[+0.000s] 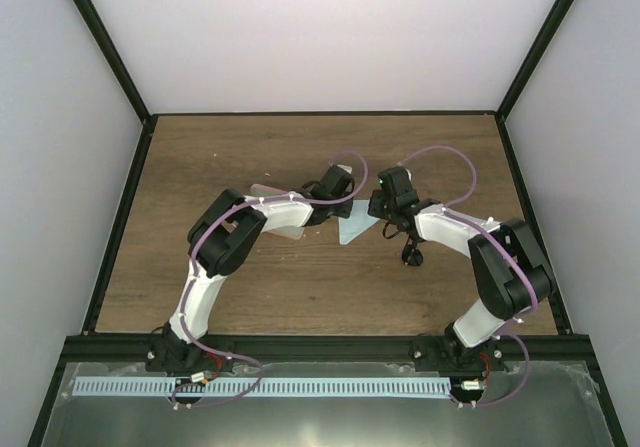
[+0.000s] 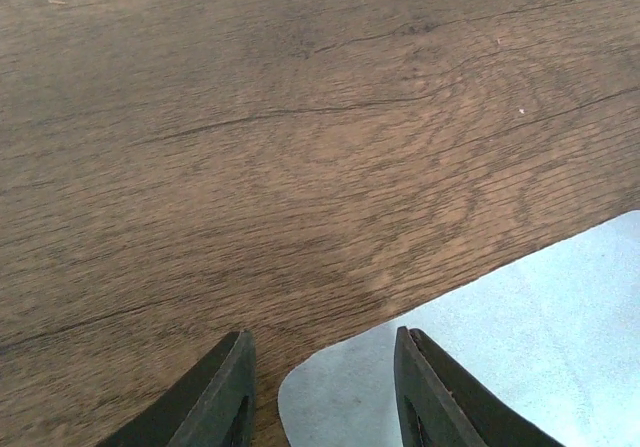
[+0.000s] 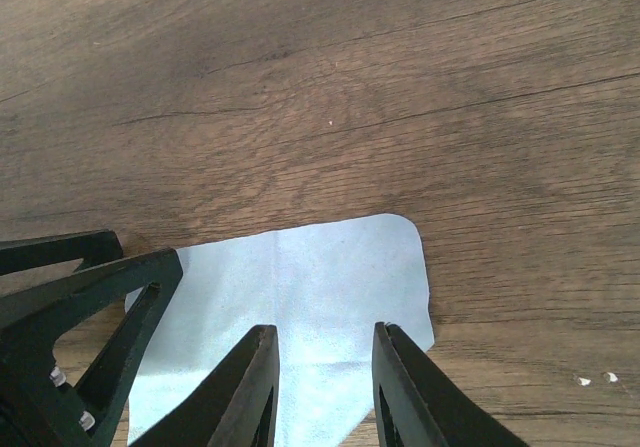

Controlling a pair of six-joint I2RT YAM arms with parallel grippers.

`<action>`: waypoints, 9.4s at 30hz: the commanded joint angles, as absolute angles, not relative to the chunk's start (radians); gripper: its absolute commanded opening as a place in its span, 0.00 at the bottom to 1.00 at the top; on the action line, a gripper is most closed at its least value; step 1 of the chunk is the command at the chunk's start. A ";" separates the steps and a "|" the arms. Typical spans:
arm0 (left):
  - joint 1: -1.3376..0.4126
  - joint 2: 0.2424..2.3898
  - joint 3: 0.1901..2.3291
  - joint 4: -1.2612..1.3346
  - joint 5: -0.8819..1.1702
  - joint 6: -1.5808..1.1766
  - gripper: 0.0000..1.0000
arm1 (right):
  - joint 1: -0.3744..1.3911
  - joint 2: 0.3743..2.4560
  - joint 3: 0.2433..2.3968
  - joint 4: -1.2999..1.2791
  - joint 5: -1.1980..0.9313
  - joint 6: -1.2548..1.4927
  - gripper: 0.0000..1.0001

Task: Organize the sunglasses
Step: Adjust the glasses cleaning cloth at the center of the board, then fold the glasses cleaning cloth at the center of the board.

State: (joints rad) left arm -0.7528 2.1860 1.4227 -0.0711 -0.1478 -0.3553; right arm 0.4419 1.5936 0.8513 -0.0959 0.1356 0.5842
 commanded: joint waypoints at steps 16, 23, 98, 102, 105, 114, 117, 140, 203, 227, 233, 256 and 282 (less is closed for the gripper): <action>-0.765 2.240 1.457 -0.150 -0.130 -0.350 0.12 | 0.439 1.568 0.847 -0.091 0.156 0.591 0.29; -0.765 2.221 1.451 -0.153 -0.130 -0.350 0.04 | 0.439 1.573 0.849 -0.092 0.153 0.589 0.28; -0.764 2.174 1.409 -0.180 -0.174 -0.341 0.12 | 0.439 1.598 0.856 -0.093 0.133 0.581 0.28; -0.765 2.168 1.403 -0.175 -0.171 -0.342 0.20 | 0.439 1.606 0.858 -0.094 0.136 0.579 0.29; -0.765 2.165 1.399 -0.176 -0.177 -0.344 0.20 | 0.438 1.615 0.864 -0.097 0.148 0.576 0.29; -0.765 2.171 1.397 -0.174 -0.166 -0.347 0.06 | 0.439 1.698 0.915 -0.110 0.218 0.565 0.28; -0.765 2.174 1.399 -0.176 -0.167 -0.345 0.05 | 0.439 1.718 0.933 -0.117 0.244 0.567 0.29; -0.767 2.180 1.402 -0.184 -0.152 -0.348 0.04 | 0.417 1.848 1.019 -0.122 0.244 0.557 0.28; -0.811 2.007 1.304 -0.154 -0.313 -0.318 0.04 | 0.480 1.623 0.936 -0.162 0.220 0.569 0.01; -0.915 1.783 1.254 -0.190 -0.424 -0.293 0.04 | 0.559 1.236 0.818 -0.215 0.137 0.552 0.01; -0.925 1.778 1.265 -0.212 -0.453 -0.295 0.04 | 0.560 1.212 0.796 -0.209 0.138 0.553 0.01; -1.059 1.667 1.235 -0.325 -0.528 -0.408 0.04 | 0.664 0.874 0.639 -0.278 0.076 0.608 0.01; -1.061 1.819 1.200 -0.298 -0.656 -0.438 0.07 | 0.655 1.192 0.672 -0.220 0.197 0.613 0.01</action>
